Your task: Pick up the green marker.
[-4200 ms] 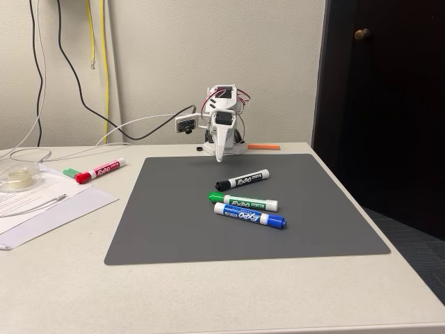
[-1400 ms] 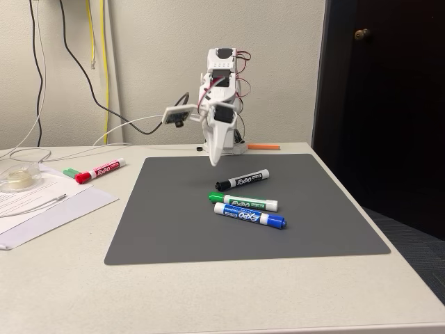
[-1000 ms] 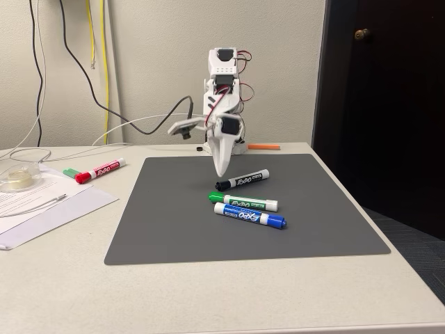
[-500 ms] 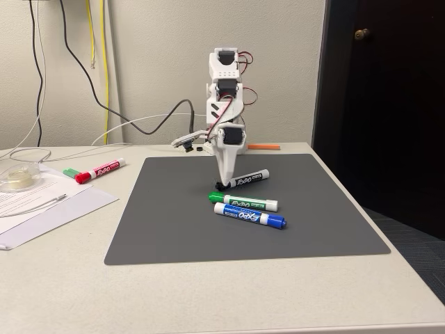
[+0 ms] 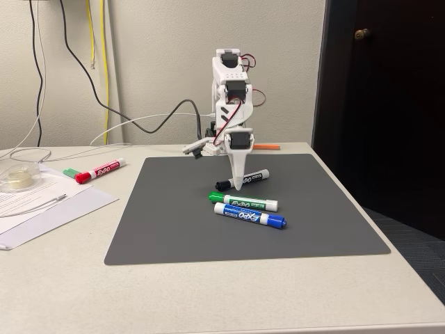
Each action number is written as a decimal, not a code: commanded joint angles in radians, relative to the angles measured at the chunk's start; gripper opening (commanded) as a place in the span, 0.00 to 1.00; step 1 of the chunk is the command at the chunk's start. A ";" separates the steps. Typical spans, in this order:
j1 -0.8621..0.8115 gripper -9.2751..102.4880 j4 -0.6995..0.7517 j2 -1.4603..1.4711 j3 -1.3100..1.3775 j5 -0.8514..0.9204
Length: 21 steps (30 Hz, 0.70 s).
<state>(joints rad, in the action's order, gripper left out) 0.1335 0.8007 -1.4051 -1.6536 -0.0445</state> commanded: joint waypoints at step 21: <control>0.017 0.24 0.035 0.126 0.112 -0.063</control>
<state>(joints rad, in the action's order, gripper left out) 0.1442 0.8314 -1.2747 -1.5877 -0.1043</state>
